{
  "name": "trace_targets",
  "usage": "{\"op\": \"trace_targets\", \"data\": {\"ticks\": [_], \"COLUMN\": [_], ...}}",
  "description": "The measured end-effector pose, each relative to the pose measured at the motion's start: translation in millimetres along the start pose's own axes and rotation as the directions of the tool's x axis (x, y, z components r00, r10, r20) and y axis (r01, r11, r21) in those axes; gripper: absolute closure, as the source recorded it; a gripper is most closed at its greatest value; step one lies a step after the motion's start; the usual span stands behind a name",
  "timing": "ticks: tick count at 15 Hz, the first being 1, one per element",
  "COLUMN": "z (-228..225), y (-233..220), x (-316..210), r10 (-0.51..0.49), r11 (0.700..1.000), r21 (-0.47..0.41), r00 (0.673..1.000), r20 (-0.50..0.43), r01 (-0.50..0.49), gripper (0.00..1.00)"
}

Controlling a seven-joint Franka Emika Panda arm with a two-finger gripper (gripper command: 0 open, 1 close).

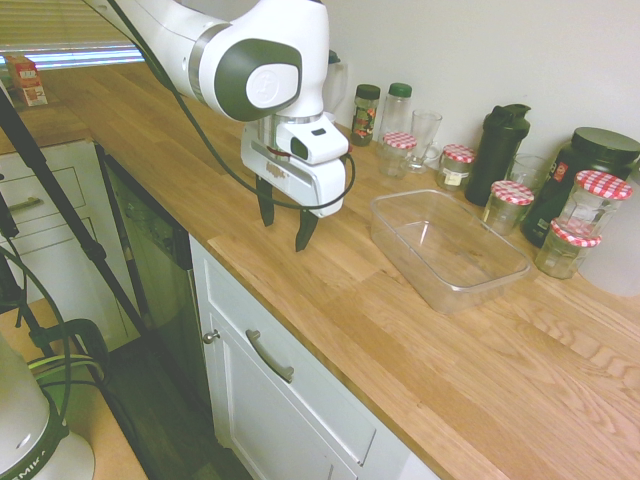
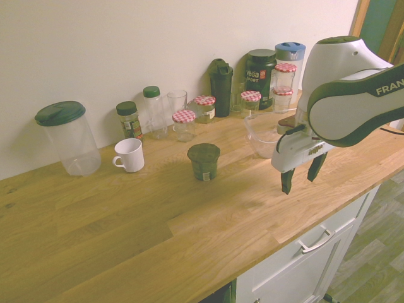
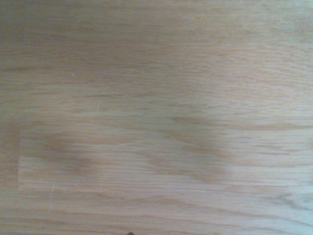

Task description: Put the cereal into the container

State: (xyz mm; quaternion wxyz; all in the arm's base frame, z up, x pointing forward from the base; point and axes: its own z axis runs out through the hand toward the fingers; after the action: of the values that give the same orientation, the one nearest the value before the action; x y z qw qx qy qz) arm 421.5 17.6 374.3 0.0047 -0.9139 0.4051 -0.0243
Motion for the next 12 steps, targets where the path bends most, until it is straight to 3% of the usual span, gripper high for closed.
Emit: {"op": "trace_targets", "data": {"ticks": [3,5,12], "z": [-1.3,-6.4,17.9], "y": [-4.5,-22.9,-139.4], "x": [-1.1,-6.1,-7.5], "r10": [-0.004,-0.007,-0.038], "r11": [1.000,0.997,0.961], "r21": [0.014,0.077,0.266], "r00": [1.000,0.999,0.990], "r20": [-0.013,-0.043,-0.138], "r01": [0.004,0.010,0.073], "gripper": [0.00,0.00,0.00]}}
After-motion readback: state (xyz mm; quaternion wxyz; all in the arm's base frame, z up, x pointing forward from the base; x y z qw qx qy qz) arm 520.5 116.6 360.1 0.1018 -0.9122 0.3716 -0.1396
